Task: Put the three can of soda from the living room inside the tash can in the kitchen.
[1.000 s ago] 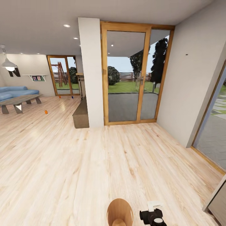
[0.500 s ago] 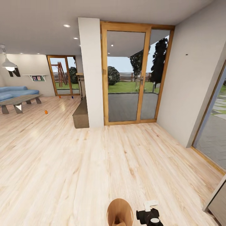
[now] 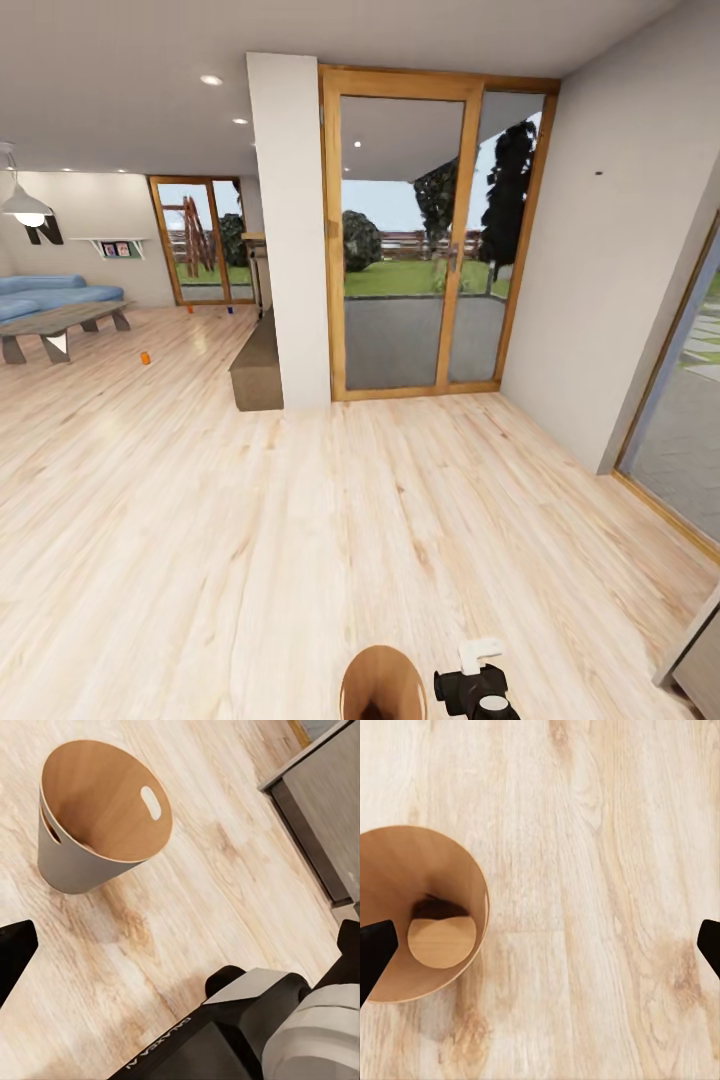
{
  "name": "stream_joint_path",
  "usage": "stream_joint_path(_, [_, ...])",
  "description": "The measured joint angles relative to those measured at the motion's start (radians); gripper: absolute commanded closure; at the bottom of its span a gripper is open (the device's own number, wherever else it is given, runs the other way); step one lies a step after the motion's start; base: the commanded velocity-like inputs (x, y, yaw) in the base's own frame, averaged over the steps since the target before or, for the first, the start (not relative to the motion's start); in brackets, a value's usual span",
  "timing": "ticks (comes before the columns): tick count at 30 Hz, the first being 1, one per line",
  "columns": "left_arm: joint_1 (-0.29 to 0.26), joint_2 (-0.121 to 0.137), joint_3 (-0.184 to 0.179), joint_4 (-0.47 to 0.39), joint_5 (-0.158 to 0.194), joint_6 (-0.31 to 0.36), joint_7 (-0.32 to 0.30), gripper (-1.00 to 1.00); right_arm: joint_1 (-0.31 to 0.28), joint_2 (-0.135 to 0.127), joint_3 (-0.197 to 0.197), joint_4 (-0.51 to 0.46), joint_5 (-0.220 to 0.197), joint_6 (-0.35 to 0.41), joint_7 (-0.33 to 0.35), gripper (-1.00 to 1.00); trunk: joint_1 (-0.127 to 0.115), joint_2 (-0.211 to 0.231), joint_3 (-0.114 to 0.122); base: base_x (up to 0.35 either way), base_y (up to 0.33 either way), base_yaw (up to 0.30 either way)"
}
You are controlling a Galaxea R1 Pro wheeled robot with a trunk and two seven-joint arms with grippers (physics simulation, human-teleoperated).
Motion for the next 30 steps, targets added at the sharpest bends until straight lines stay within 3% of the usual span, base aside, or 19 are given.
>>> stream_joint_path(10, [0.000,-0.001,0.000,0.000,0.001,0.001,0.000,-1.00,0.000,0.000,0.000,0.001,0.000,0.000,0.000,-1.00,0.000,0.000,0.000,0.114,0.000,0.000])
stream_joint_path(30, [0.000,0.001,0.000,-0.002,0.000,0.012,-0.007,-1.00,0.000,0.000,0.000,0.004,-0.001,-0.014,0.000,-1.00,0.000,0.000,0.000,0.003,0.000,0.000])
